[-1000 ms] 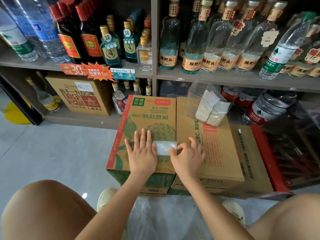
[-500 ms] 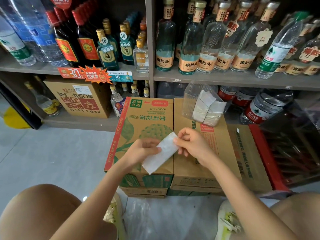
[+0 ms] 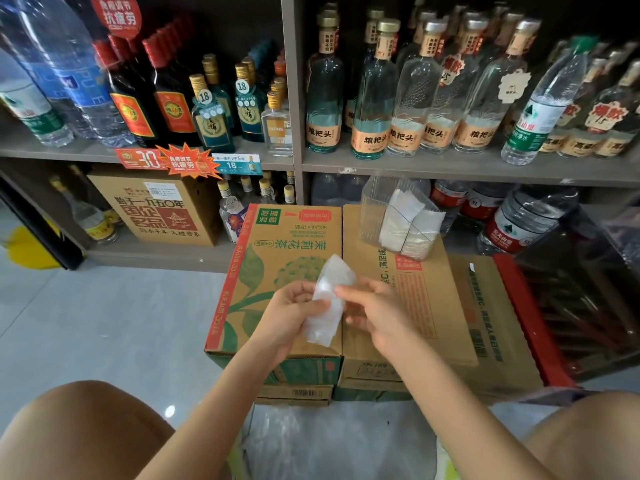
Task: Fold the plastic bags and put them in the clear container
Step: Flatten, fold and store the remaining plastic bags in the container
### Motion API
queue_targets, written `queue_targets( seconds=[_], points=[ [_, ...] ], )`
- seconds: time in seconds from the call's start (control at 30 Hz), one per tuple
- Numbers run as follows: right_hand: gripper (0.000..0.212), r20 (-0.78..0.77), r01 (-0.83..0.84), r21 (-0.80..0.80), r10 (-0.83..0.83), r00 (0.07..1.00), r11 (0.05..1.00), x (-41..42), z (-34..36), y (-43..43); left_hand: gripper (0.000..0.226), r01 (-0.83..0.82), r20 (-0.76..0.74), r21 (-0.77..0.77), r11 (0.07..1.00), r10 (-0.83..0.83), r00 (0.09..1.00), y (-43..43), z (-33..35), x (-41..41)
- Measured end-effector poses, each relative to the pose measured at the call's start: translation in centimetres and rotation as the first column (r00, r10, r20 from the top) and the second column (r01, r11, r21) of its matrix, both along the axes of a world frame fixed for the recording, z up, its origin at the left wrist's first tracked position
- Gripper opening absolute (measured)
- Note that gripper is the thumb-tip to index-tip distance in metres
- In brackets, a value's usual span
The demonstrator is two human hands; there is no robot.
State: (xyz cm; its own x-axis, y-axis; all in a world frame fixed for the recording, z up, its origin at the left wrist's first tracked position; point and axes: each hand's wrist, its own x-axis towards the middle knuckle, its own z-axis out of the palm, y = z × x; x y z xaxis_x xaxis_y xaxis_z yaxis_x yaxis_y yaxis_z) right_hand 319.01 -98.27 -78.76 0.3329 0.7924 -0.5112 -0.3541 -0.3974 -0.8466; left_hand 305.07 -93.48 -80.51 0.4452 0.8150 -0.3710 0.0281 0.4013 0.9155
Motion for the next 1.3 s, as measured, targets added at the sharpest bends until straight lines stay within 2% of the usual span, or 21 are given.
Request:
queue_targets(
  seconds=[0.1, 0.13, 0.27, 0.33, 0.43, 0.53, 0.67, 0.73, 0.83, 0.9, 0.97, 1.03, 1.07, 1.13, 1.17, 1.3],
  points=[
    [0.066, -0.045, 0.064, -0.02, -0.065, 0.997, 0.998, -0.2, 0.0, 0.1, 0.016, -0.035, 0.036, -0.046, 0.998, 0.037, 0.999, -0.3, 0.1, 0.2],
    [0.064, -0.052, 0.051, -0.033, -0.053, 0.997, 0.998, -0.3, 0.0, 0.0, 0.017, -0.043, 0.038, -0.052, 0.998, 0.045, 0.998, -0.3, 0.0, 0.2],
    [0.018, 0.063, -0.009, -0.035, 0.011, 0.998, 0.999, -1.0, -0.3, -0.4, 0.025, -0.05, 0.045, -0.079, 0.996, 0.054, 0.998, -0.5, 0.2, 0.0],
    [0.009, 0.105, 0.013, 0.016, -0.014, 0.994, 1.0, -1.0, -0.4, -0.4, 0.026, -0.02, 0.064, -0.108, 0.994, 0.027, 0.998, -0.5, 0.3, -0.3],
    [0.018, 0.178, 0.0, 0.118, -0.022, 0.984, 0.993, -0.9, -0.2, -0.4, 0.014, 0.011, 0.103, -0.148, 0.989, 0.004, 0.995, -0.5, 0.4, -0.5],
    [0.034, 0.267, -0.055, 0.21, -0.003, 0.964, 0.976, -0.8, -0.1, -0.9, 0.014, 0.011, 0.083, -0.161, 0.987, 0.003, 0.997, -0.5, 0.6, -0.5],
    [0.026, 0.36, -0.199, 0.26, 0.096, 0.928, 0.945, 0.2, -0.2, -1.5, 0.013, 0.013, 0.116, -0.271, 0.962, 0.02, 0.993, -0.1, 0.8, -0.8],
    [0.03, 0.45, -0.283, 0.288, 0.132, 0.883, 0.915, 0.9, -0.2, -1.6, 0.01, 0.045, 0.189, -0.344, 0.938, 0.022, 0.982, 0.0, 1.2, -1.0],
    [0.034, 0.659, -0.452, 0.299, 0.16, 0.735, 0.841, 1.8, -0.2, -1.7, 0.026, 0.112, 0.317, -0.404, 0.908, 0.024, 0.948, 0.2, 2.0, -1.4],
    [0.035, 0.767, -0.545, 0.282, 0.156, 0.623, 0.789, 2.3, -0.3, -1.8, 0.039, 0.145, 0.28, -0.319, 0.937, -0.053, 0.959, 0.2, 2.2, -1.4],
    [0.039, 0.803, -0.59, 0.263, 0.167, 0.573, 0.763, 2.7, -0.1, -2.0, 0.054, 0.155, 0.175, -0.22, 0.963, -0.118, 0.978, 0.3, 2.1, -1.3],
    [0.044, 0.762, -0.579, 0.235, 0.221, 0.609, 0.781, 3.1, 0.3, -2.1, 0.056, 0.146, 0.079, -0.138, 0.98, -0.136, 0.988, 0.3, 2.2, -1.0],
    [0.046, 0.683, -0.541, 0.233, 0.26, 0.682, 0.808, 3.3, 0.6, -2.2, 0.056, 0.148, 0.051, -0.1, 0.984, -0.143, 0.988, 0.3, 2.3, -0.9],
    [0.039, 0.425, -0.422, 0.24, 0.296, 0.855, 0.874, 3.5, 1.0, -2.2, 0.059, 0.16, 0.019, -0.022, 0.987, -0.159, 0.987, 0.2, 2.6, -0.4],
    [0.031, 0.329, -0.378, 0.217, 0.297, 0.896, 0.9, 3.6, 1.2, -2.1, 0.061, 0.164, 0.009, 0.019, 0.986, -0.165, 0.986, 0.2, 2.6, -0.1],
    [0.025, 0.229, -0.302, 0.106, 0.272, 0.934, 0.947, 4.0, 1.2, -1.7, 0.065, 0.163, 0.006, 0.14, 0.977, -0.166, 0.986, 0.1, 2.9, 1.2]
  ],
)
